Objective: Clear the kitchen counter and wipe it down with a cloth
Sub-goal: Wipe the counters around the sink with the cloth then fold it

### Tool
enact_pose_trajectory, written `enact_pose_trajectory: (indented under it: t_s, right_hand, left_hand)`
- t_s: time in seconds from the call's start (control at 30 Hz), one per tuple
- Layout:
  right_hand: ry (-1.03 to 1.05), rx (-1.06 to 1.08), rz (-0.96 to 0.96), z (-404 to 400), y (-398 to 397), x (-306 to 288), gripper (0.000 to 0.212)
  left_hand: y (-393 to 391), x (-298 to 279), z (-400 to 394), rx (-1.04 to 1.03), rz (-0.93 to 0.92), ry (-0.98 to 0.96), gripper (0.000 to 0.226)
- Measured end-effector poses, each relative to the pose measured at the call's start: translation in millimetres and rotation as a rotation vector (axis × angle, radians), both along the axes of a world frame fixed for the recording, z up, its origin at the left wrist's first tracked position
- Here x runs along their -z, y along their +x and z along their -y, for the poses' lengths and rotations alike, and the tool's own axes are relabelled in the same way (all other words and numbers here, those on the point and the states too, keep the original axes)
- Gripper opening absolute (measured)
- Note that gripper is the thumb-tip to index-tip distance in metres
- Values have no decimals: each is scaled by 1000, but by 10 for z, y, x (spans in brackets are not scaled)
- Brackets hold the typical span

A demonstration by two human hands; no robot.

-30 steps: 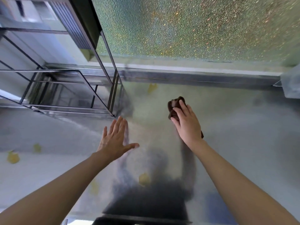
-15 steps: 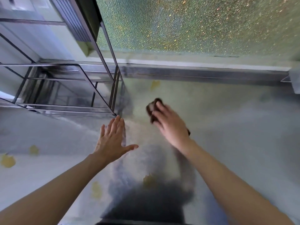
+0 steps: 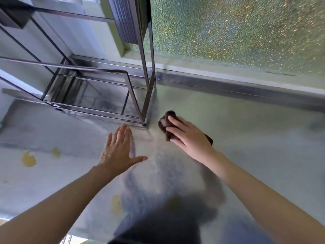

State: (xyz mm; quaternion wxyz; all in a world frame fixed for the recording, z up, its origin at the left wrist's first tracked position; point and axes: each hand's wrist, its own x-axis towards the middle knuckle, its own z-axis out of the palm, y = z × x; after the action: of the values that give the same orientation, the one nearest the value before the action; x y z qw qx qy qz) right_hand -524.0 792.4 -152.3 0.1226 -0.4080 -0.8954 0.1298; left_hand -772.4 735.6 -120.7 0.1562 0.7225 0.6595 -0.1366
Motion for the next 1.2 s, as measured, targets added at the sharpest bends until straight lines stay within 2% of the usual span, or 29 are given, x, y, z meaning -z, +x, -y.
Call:
enact_pose_trajectory:
  t_s: [0.07, 0.13, 0.2, 0.37, 0.47, 0.73, 0.87, 0.93, 1.0, 1.1, 1.2]
  right_hand:
    - [-26, -205, 14, -49, 80, 14, 34]
    - [-42, -292, 52, -257, 177, 11, 36]
    - [-47, -202, 68, -574, 217, -19, 36]
    - [-69, 189, -13, -1087, 45, -30, 32]
    - [-46, 224, -61, -922, -89, 3, 30]
    - [-8, -171, -37, 433, -333, -5, 32]
    - [10, -324, 56, 488, -142, 40, 33]
    - [22, -218, 67, 294, -110, 26, 36]
    - [-4, -9, 60, 155, -133, -26, 39]
    - [-22, 281, 53, 184, -269, -55, 30]
    - [-44, 392, 54, 453, -443, -47, 31]
  left_hand:
    - [-35, 5, -15, -4, -2, -19, 135]
    - [-52, 7, -14, -5, -17, -45, 133]
    - [-51, 14, -12, -18, -6, -50, 131]
    - [-67, 27, 5, -46, -14, -40, 129]
    - [-69, 43, 19, -50, -11, -36, 127]
    - [-135, -58, 133, -2, 88, -31, 128]
    - [-257, -145, 239, 0, 97, -44, 123]
    - [-315, -168, 297, 7, 91, -44, 119]
    - [-364, -166, 377, 24, 80, -50, 116]
    - [-375, -158, 526, 26, 88, -73, 114]
    - [-360, -163, 682, 34, 125, -72, 116]
